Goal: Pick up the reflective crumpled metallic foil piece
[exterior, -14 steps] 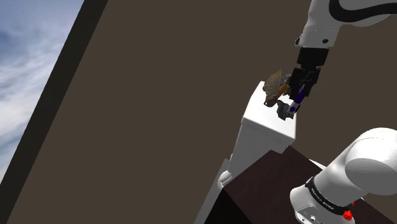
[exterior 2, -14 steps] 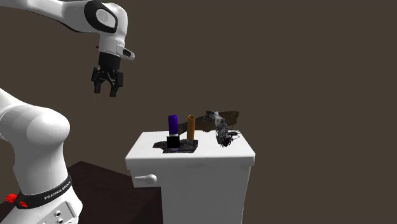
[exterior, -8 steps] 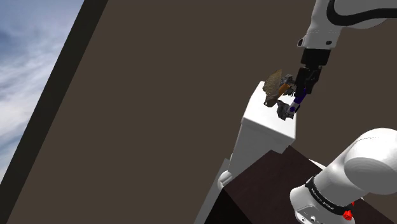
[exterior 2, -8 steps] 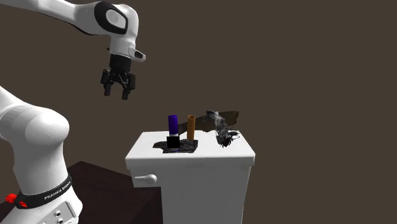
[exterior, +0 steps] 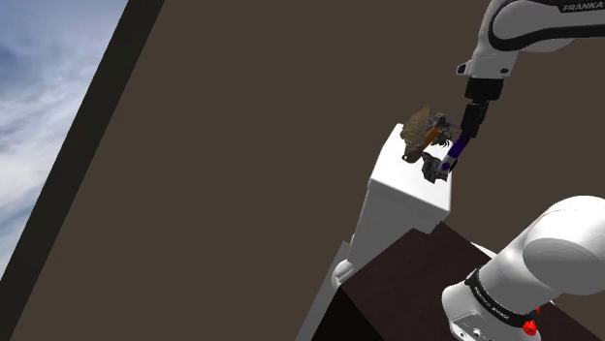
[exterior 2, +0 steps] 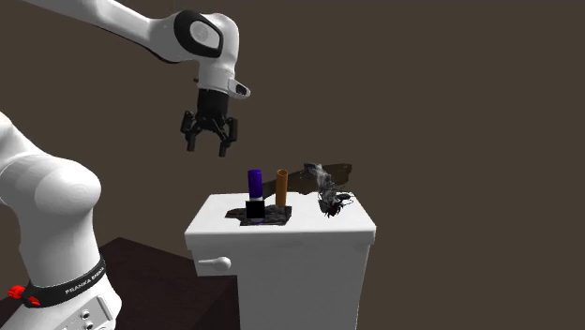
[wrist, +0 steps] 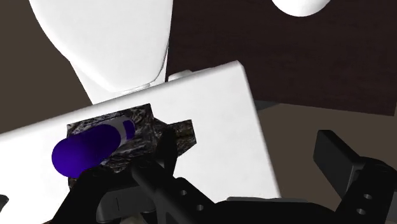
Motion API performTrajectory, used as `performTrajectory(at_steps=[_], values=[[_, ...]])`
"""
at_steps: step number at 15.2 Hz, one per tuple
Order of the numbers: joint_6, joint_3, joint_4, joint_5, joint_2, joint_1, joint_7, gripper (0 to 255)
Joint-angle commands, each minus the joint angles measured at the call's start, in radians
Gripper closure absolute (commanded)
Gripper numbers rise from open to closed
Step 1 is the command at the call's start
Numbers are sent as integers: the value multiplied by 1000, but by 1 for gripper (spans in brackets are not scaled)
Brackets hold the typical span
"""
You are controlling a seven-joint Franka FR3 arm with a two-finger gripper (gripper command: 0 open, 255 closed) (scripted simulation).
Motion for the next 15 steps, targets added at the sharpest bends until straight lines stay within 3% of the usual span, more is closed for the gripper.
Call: performTrajectory(at_steps=[1, 8, 15], values=[[20, -39, 38, -22, 50, 2, -71, 0], [115, -184, 188, -50, 267, 8, -334, 0], [193, -297, 400, 35, 550, -4, -622, 0]])
